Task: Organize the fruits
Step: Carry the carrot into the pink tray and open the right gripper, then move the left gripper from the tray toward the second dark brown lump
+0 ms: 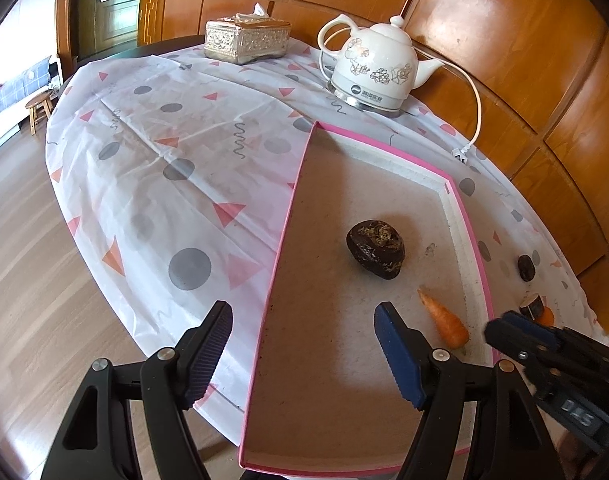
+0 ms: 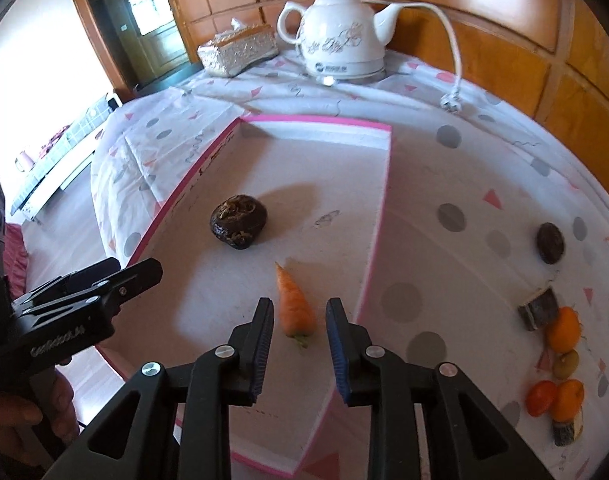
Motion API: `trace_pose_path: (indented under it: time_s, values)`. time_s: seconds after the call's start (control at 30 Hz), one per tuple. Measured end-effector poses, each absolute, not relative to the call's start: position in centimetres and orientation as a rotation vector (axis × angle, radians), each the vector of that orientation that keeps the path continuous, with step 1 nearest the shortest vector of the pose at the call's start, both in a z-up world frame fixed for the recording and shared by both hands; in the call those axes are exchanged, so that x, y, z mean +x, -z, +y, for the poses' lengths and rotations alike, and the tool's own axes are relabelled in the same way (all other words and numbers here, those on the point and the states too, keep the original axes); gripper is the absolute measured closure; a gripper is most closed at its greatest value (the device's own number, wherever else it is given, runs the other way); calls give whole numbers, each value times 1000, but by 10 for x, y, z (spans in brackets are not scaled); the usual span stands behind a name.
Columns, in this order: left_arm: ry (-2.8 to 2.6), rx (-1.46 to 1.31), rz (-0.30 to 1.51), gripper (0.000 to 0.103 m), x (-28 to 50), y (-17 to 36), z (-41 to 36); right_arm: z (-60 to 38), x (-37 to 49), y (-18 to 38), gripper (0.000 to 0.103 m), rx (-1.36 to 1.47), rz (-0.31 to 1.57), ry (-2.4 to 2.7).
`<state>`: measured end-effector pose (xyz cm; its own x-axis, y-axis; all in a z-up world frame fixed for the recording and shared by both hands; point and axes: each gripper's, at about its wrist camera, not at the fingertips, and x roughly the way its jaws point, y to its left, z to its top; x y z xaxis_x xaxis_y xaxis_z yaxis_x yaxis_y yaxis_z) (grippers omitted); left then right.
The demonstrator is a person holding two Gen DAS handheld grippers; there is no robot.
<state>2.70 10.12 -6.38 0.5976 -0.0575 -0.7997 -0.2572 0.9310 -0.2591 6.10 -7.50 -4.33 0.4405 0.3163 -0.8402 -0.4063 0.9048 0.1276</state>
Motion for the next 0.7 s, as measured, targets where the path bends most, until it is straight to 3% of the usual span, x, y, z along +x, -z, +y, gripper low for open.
trace_pose_path:
  time_s: [0.7]
  values:
    - [-56,-304,919,29,26,52,77,-244,22,15,68,-88,963,-60]
